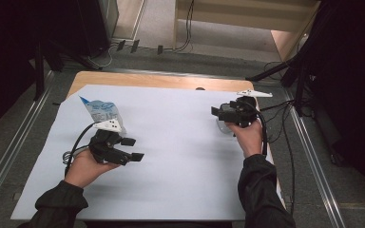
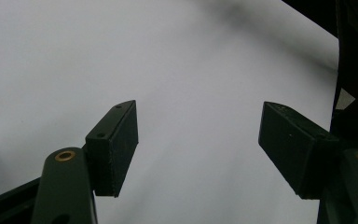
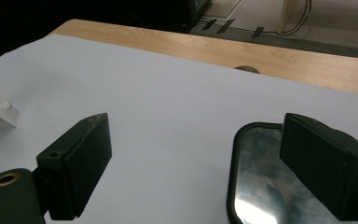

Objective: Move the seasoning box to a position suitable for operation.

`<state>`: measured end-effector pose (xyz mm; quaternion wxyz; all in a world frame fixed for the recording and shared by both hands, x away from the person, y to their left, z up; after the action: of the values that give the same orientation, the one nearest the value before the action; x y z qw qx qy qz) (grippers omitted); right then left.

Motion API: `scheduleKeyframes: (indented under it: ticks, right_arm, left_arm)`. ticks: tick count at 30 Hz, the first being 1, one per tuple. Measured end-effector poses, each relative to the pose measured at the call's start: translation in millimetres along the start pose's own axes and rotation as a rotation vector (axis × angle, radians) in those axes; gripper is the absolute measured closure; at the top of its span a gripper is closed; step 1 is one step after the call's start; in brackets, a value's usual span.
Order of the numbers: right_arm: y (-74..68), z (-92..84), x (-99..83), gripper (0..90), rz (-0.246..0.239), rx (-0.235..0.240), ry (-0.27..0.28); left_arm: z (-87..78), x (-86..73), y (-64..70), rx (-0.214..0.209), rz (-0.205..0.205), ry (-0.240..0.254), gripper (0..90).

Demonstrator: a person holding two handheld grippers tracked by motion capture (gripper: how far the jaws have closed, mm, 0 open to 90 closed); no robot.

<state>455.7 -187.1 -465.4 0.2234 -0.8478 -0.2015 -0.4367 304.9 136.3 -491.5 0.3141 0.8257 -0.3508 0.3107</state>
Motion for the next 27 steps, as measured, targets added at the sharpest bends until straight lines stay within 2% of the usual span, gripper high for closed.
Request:
scheduleKeyframes:
  ticks: [5, 9, 11, 14, 17, 27]
  right_arm:
    - [11.5, -9.4, 2.0, 10.1, 0.013, -0.027, 0.019]
    - [25.0, -14.6, 0.8, 9.6, 0.013, -0.088, 0.028]
    - [27.9, -14.4, -0.2, 8.3, 0.02, -0.098, 0.026]
    - [37.3, -10.2, -4.1, 6.2, 0.031, -0.135, 0.013]
    - [42.9, -3.4, -7.5, 5.3, 0.044, -0.149, 0.008]
    - [47.9, 20.8, -25.1, 5.0, 0.048, -0.19, -0.032]
  left_arm:
    - [1.3, 0.6, -0.1, 0.001, 0.003, -0.005, 29.6]
    - [2.9, 0.9, 0.5, -0.007, 0.007, -0.01, 29.6]
    - [4.2, 1.1, 0.6, -0.006, 0.005, -0.009, 29.6]
    - [4.8, 1.1, 1.5, -0.011, 0.009, -0.013, 29.5]
    - [4.6, 1.0, 1.6, -0.01, 0.01, -0.011, 29.5]
    - [-0.7, -1.4, -1.1, 0.003, -0.003, 0.001, 29.5]
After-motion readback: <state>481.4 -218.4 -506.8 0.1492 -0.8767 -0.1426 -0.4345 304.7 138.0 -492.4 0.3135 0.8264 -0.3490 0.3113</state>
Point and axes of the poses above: each handheld gripper's, and its own axes: z roughly forward along the jaws, x roughly out of its top, y roughly to its right, the point moved 7 cm from there along z, roughly forward along the jaws, and after that the axes turned 1 degree about y, right-handed, at the moved point
